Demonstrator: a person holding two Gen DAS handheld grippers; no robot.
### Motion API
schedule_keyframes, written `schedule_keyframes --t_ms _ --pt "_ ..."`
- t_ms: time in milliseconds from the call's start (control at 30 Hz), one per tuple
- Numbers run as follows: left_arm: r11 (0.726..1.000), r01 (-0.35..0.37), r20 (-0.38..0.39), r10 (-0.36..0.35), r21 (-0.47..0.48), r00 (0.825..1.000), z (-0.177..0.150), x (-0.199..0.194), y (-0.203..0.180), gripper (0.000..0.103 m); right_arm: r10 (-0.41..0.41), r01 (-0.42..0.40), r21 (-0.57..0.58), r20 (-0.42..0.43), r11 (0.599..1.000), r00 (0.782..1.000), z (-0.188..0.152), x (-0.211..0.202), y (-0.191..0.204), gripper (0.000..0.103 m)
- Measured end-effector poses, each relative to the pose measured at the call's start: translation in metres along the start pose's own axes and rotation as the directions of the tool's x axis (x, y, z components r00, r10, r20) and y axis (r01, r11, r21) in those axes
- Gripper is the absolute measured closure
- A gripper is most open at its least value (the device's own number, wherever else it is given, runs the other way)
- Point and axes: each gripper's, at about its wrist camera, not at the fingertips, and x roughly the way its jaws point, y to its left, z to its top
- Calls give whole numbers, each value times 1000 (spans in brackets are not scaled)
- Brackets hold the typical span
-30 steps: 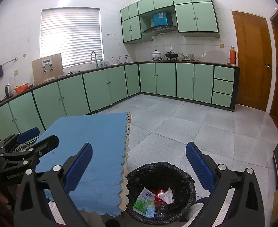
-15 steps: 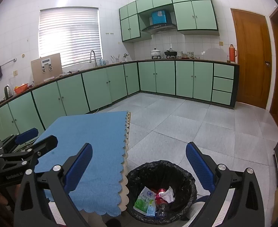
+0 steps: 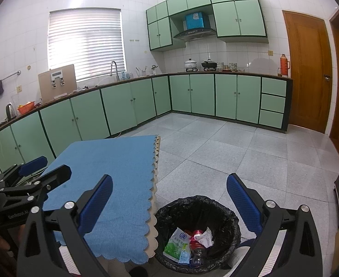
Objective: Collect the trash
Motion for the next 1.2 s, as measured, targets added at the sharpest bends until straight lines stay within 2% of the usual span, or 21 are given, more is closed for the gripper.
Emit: schedule_keyframes --t_ms 1200 --pt "1000 -2 -4 2 -5 1000 -2 2 -1 12 3 -3 0 0 1000 1000 0 1 2 6"
